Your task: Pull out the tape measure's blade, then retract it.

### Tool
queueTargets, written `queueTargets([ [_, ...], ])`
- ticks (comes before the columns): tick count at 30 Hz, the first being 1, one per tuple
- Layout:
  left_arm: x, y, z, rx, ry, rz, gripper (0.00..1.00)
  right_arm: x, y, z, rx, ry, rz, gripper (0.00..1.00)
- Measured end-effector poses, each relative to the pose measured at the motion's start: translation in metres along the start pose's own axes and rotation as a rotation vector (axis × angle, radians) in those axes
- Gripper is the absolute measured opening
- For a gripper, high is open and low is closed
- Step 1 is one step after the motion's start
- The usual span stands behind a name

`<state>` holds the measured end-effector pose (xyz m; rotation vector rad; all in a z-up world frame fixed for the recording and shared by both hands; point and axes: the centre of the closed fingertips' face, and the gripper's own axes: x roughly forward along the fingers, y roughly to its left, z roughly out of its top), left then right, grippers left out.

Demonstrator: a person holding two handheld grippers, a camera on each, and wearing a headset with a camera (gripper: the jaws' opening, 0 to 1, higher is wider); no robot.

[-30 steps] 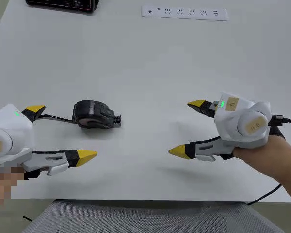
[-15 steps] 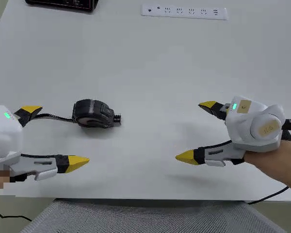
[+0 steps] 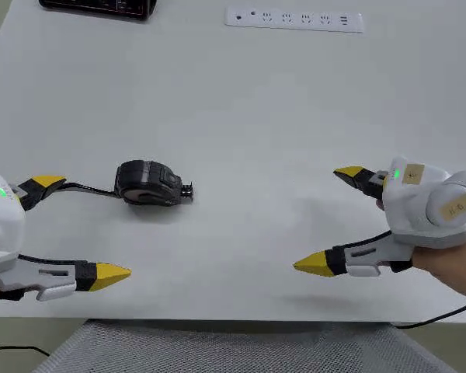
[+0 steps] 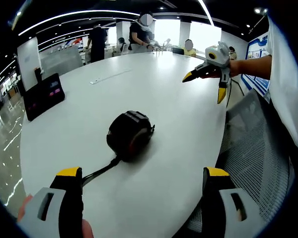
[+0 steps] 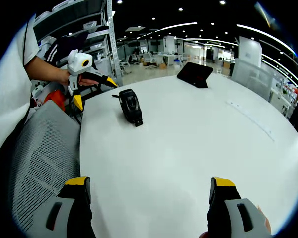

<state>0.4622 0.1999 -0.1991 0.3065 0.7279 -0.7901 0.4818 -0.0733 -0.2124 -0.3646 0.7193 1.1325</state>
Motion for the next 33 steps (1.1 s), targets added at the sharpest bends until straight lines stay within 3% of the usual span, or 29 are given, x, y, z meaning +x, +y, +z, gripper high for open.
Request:
queueTargets([
  [24,-0.003,0.003,0.002,0.036,0.004,-0.033,0.99,-0.009,-0.003,-0.009,-0.019,0.019,0.005,0.97],
  [33,0.001,0.001,-0.002,0.097,0.029,-0.049,0.99,-0.008,-0.002,-0.011,-0.017,0.023,0.010,0.96],
])
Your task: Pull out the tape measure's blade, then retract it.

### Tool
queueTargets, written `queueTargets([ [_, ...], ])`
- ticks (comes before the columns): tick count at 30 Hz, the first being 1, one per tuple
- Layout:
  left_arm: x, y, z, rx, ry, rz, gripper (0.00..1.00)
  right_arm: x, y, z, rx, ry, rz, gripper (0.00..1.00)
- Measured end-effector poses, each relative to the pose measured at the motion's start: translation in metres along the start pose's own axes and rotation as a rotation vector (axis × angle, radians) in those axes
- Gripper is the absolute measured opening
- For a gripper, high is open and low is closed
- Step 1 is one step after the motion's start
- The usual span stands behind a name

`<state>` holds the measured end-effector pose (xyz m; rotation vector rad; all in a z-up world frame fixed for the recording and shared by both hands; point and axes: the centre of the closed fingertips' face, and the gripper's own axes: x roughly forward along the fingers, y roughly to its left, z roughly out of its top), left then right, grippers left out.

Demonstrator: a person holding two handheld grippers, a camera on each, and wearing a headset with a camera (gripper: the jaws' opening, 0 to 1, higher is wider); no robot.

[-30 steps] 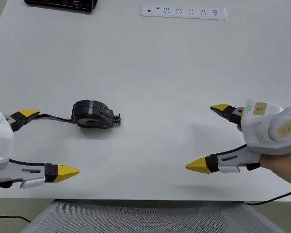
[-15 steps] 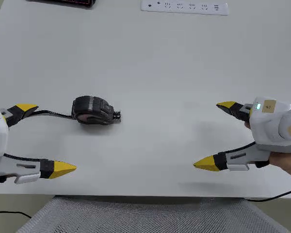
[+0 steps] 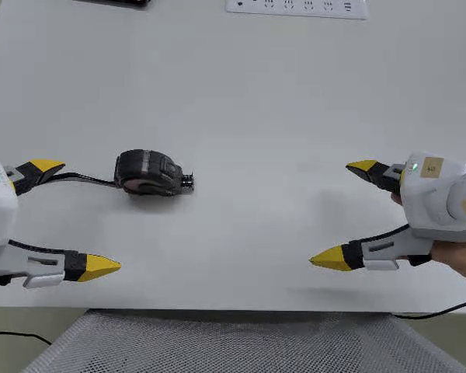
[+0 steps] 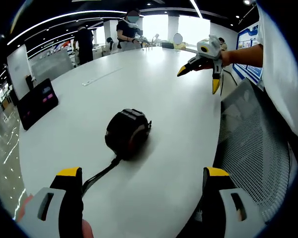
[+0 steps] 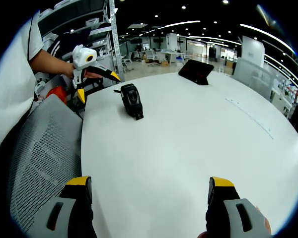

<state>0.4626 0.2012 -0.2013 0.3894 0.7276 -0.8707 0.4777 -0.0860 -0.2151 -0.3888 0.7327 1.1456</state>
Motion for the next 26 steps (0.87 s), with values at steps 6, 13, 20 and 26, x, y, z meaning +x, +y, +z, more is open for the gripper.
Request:
queueTargets([
  [6,0.0006,-0.0020,-0.0012,0.030,0.013,-0.007,0.99,0.0006,-0.0002,-0.0003,-0.005,0.006,0.001,0.96],
  [13,-0.0010,0.0013,-0.0028,0.015,0.017,0.005,0.99,0.0005,-0.0004,0.0002,-0.003,0.004,0.000,0.96],
  [20,-0.0017,0.0018,-0.0040,-0.001,0.014,-0.003,0.99,0.0001,-0.0004,-0.0008,-0.002,0.006,0.000,0.96],
  [26,-0.0011,0.0006,-0.0037,-0.007,0.011,-0.011,0.99,-0.0003,-0.0002,-0.0005,-0.001,0.006,0.000,0.96],
])
